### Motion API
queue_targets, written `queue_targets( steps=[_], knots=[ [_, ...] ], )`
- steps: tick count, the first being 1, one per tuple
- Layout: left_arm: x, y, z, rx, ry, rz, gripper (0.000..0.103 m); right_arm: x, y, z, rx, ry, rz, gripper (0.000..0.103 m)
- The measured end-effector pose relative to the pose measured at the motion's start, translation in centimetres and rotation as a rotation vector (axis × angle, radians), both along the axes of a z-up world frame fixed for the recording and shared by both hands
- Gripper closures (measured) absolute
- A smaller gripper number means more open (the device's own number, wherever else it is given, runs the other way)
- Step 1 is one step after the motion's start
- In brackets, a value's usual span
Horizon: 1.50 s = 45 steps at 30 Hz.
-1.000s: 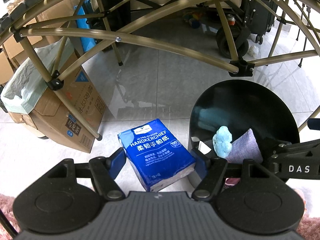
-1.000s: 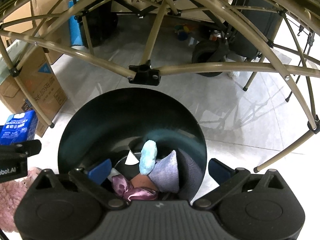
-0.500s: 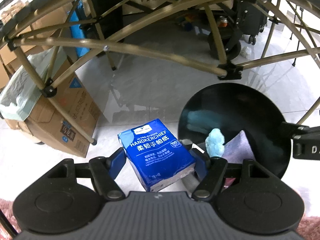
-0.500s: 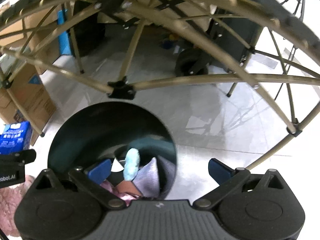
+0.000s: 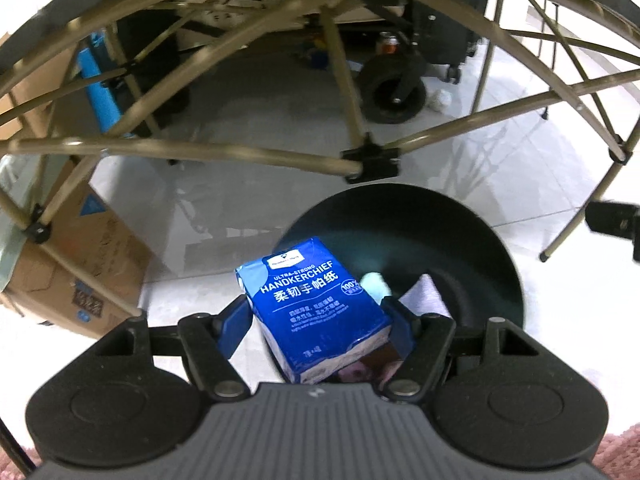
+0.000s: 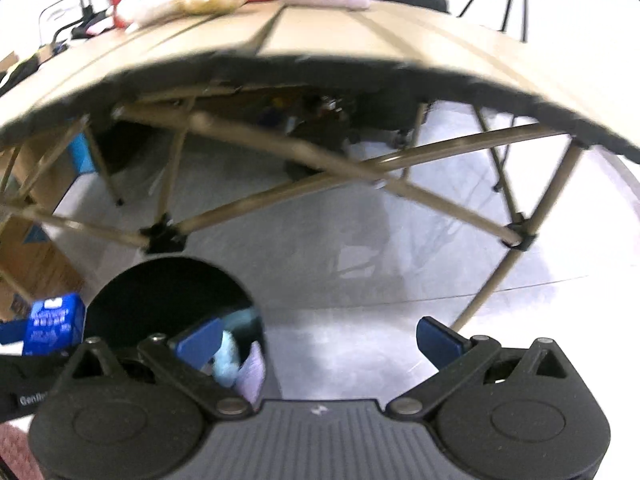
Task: Collect trash
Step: 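Move the left gripper over the bin and release the tissue pack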
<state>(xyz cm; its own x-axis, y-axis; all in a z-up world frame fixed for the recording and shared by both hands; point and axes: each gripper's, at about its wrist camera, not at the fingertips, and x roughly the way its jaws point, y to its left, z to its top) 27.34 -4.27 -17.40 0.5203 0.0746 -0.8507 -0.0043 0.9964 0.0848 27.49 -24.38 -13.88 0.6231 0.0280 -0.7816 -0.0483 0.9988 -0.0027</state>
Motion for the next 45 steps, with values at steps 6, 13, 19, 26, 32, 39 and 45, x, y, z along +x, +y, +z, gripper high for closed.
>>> queue_targets(
  steps=[6,13,19,26,32,39,45],
  knots=[
    [0.9,-1.9,-0.2,-0.061,0.051,-0.045,0.031,-0.1,-2.8,1.0,0.029,-0.027,-0.091,0.000],
    [1.8,-4.2,-1.0,-0.085,0.141,-0.059,0.031,0.1,-3.6,0.7,0.026,-0.023,-0.124,0.000],
    [2.7,-4.9,-2.1,-0.084,0.186,-0.027,0.031,0.1,-3.5,0.3,0.017,-0.012,-0.127,0.000],
    [3.8,-4.8,-3.4,-0.104,0.255,0.025,0.031,0.1,-3.6,0.0,0.010,-0.003,-0.129,0.000],
    [4.2,-5.1,-4.0,-0.118,0.311,0.039,0.031,0.1,-4.0,-0.4,0.002,0.006,-0.142,0.000],
    [4.5,-5.0,-4.4,-0.110,0.337,0.050,0.031,0.2,-3.9,-0.7,-0.004,0.015,-0.142,0.000],
    [4.6,-4.6,-3.5,-0.137,0.323,0.070,0.000,0.3,-3.8,-0.8,-0.005,0.016,-0.139,0.000]
  ],
)
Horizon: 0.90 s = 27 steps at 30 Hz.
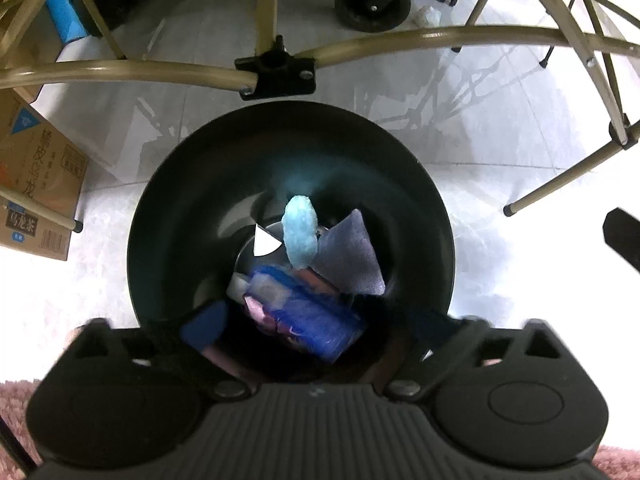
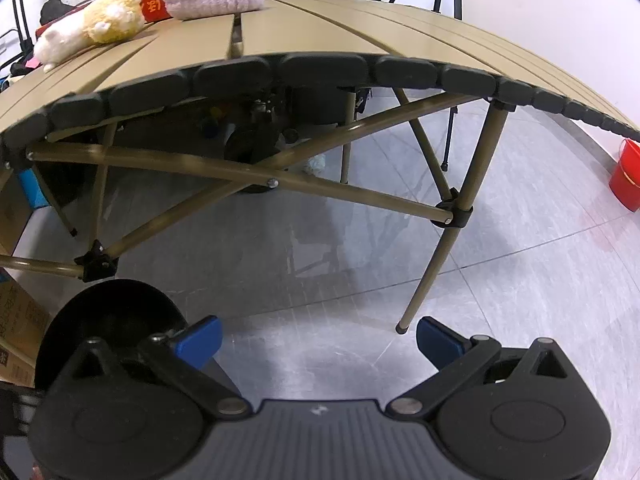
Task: Collect trash
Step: 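Move the left gripper over the bin and release the tissue pack, then raise both tools back up toward the table top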
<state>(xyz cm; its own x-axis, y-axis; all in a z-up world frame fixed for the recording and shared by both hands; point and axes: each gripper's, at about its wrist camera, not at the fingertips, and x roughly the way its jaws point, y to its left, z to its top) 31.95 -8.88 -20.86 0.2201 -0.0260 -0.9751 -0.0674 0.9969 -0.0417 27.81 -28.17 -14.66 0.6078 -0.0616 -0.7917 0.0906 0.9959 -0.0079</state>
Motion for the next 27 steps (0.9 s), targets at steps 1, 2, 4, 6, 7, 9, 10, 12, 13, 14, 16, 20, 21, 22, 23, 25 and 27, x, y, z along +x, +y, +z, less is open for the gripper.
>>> queue_targets(
  steps=[1,2,4,6,7,9,10,12,13,14,16,20,21,22,23,25,27],
  knots=[
    [0.02,-0.03,0.05,0.001,0.000,-0.004,0.000,0.03,0.06,-0.05,-0.001,0.001,0.001,0.000],
    [0.06,-0.05,0.04,0.002,0.004,-0.008,0.000,0.03,0.15,-0.08,-0.001,0.002,0.002,0.000],
    [0.08,-0.08,-0.04,0.001,0.010,-0.013,0.000,0.05,0.24,-0.11,-0.002,0.003,0.003,0.000],
    [0.12,-0.01,-0.12,0.002,0.016,-0.014,0.000,0.04,0.25,-0.11,-0.002,0.002,0.003,0.000],
    [0.16,0.11,-0.09,0.004,0.019,-0.012,0.000,0.05,0.26,-0.12,-0.001,0.002,0.003,0.000],
    [0.22,0.12,-0.13,0.006,0.021,-0.008,0.000,0.05,0.24,-0.11,-0.002,0.003,0.004,0.000],
    [0.23,0.12,-0.15,0.006,0.023,-0.006,0.000,0.05,0.24,-0.11,-0.002,0.003,0.003,0.000],
    [0.24,0.08,-0.25,0.008,0.029,-0.004,0.000,0.05,0.24,-0.11,-0.002,0.003,0.004,0.000],
    [0.21,0.11,-0.28,0.008,0.030,-0.003,0.000,0.05,0.24,-0.11,-0.002,0.003,0.004,0.000],
    [0.21,0.12,-0.35,0.008,0.031,-0.003,0.000,0.05,0.25,-0.11,-0.002,0.003,0.004,0.000],
    [0.18,0.14,-0.37,0.010,0.033,-0.003,0.000,0.05,0.26,-0.13,-0.002,0.003,0.004,0.000],
    [0.20,0.19,-0.42,0.010,0.036,0.001,0.000,0.02,0.25,-0.10,-0.002,0.002,0.004,0.000],
    [0.21,0.22,-0.41,0.009,0.037,0.002,0.000,0.02,0.25,-0.11,-0.002,0.002,0.004,0.000],
    [0.22,0.27,-0.40,0.008,0.037,0.002,0.000,0.01,0.25,-0.09,-0.002,0.002,0.003,0.000],
    [0.22,0.36,-0.36,0.005,0.035,0.001,0.000,0.02,0.27,-0.11,-0.002,0.002,0.003,0.000],
    [0.13,0.53,-0.12,0.001,0.027,0.000,0.000,0.01,0.26,-0.07,-0.001,0.000,0.004,0.000],
    [0.00,0.67,0.26,-0.004,0.011,-0.005,0.000,-0.07,0.31,0.09,0.001,-0.007,0.007,0.000]
  ],
)
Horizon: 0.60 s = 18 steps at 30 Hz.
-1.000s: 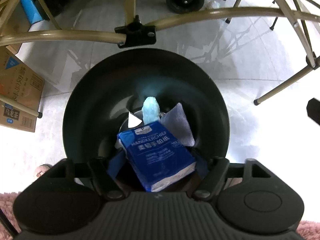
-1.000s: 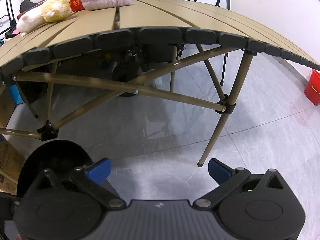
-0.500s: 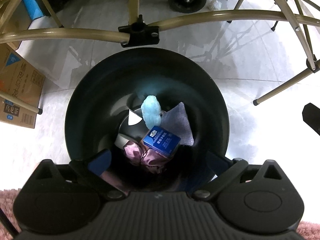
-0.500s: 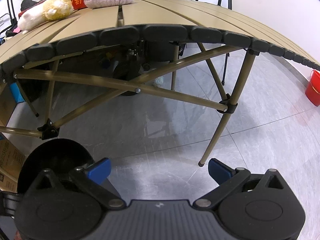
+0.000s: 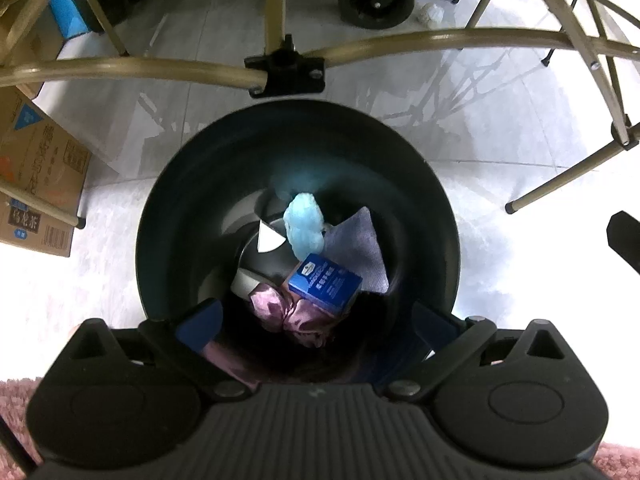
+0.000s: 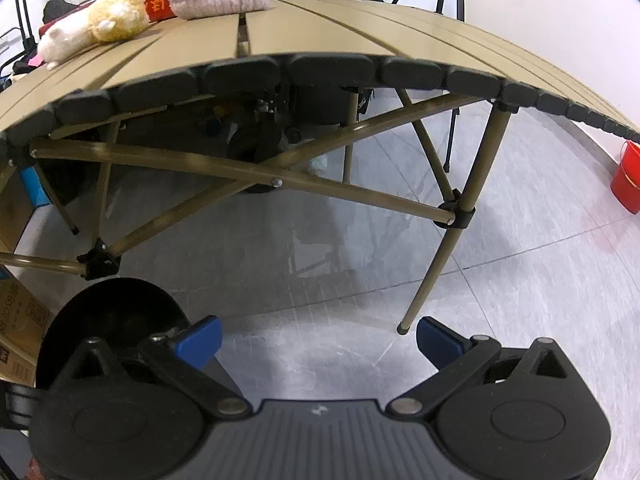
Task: Collect trash
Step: 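Raise both tools back up toward the table top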
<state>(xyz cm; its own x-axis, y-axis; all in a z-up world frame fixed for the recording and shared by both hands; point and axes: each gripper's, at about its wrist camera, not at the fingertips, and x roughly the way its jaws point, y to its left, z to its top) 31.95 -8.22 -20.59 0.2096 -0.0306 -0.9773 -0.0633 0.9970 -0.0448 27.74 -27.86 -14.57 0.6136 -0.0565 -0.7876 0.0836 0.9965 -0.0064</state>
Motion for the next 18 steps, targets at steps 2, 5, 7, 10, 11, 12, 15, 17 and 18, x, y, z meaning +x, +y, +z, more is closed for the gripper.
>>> queue_targets(
  steps=[2,5,7,10,11,12,15,17,18],
  knots=[
    [-0.2,0.1,0.4,-0.003,-0.014,-0.006,0.000,-0.2,0.1,0.2,0.004,-0.008,0.006,0.000],
    [-0.5,0.2,1.1,-0.008,-0.039,-0.017,0.000,-0.6,0.2,0.6,0.009,-0.020,0.017,0.000],
    [-0.8,0.2,1.7,0.001,-0.064,-0.026,0.000,-0.9,0.2,1.0,0.014,-0.030,0.022,0.000],
    [-1.0,0.2,2.6,0.023,-0.109,-0.038,0.000,-1.3,0.3,1.6,0.026,-0.050,0.030,0.000],
    [-1.1,0.3,2.9,0.030,-0.123,-0.042,0.000,-1.5,0.3,1.8,0.030,-0.058,0.035,0.000],
    [-1.2,0.3,3.2,0.036,-0.135,-0.044,0.000,-1.7,0.3,2.0,0.031,-0.065,0.038,0.000],
    [-1.6,0.6,4.1,0.040,-0.173,-0.056,0.000,-2.4,0.4,2.8,0.040,-0.092,0.050,0.000],
    [-2.1,0.7,4.9,0.041,-0.206,-0.069,0.000,-2.8,0.3,3.5,0.051,-0.112,0.057,0.000],
    [-2.4,0.8,5.4,0.044,-0.225,-0.076,0.000,-3.1,0.2,3.8,0.056,-0.122,0.060,0.000]
  ],
)
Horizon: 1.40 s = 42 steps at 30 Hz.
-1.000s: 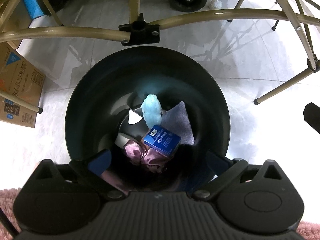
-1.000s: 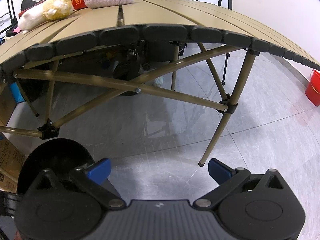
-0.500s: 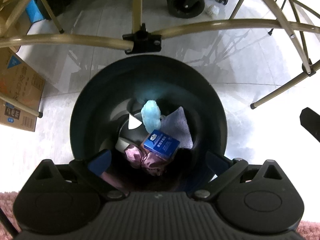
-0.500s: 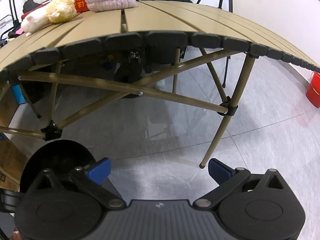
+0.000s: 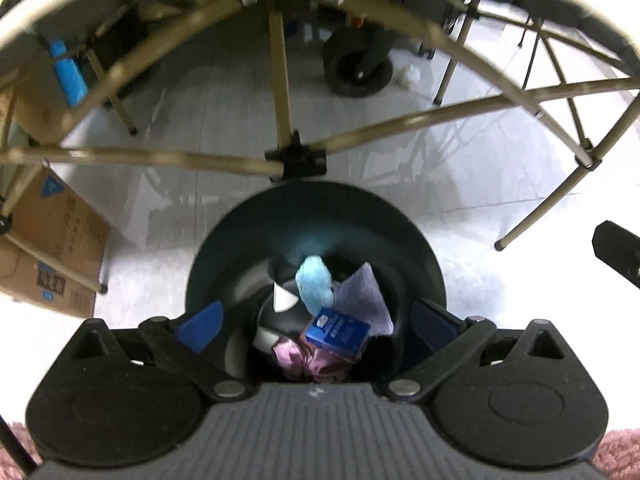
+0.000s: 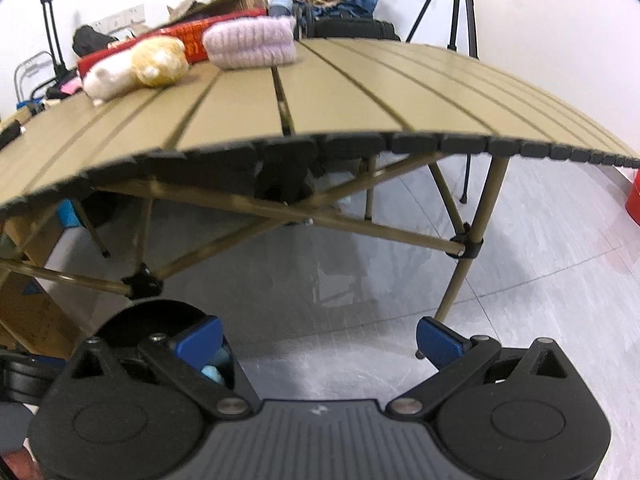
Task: Collect trash
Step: 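Raise both tools back up toward the table top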
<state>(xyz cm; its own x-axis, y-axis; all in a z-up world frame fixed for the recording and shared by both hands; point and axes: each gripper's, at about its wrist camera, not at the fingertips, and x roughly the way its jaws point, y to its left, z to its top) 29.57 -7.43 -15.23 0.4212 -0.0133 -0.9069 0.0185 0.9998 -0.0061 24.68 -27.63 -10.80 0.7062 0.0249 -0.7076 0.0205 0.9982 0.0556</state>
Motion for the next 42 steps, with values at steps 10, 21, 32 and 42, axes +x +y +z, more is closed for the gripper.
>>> queue_targets(
  steps=[10,21,32,42],
  knots=[
    [-2.7,0.4,4.3,0.018,-0.220,-0.052,0.000,-2.5,-1.3,3.9,0.066,-0.145,0.023,0.000],
    [-5.4,0.1,8.8,-0.011,-0.444,-0.108,0.000,-3.3,-2.6,7.0,0.137,-0.277,0.010,0.000],
    [-3.5,1.1,12.2,0.006,-0.596,-0.037,0.000,-1.0,-1.9,9.8,0.154,-0.425,0.016,0.000],
    [0.8,1.8,13.8,-0.025,-0.636,0.031,0.000,2.5,-0.4,11.0,0.116,-0.542,0.031,0.000]
  ],
)
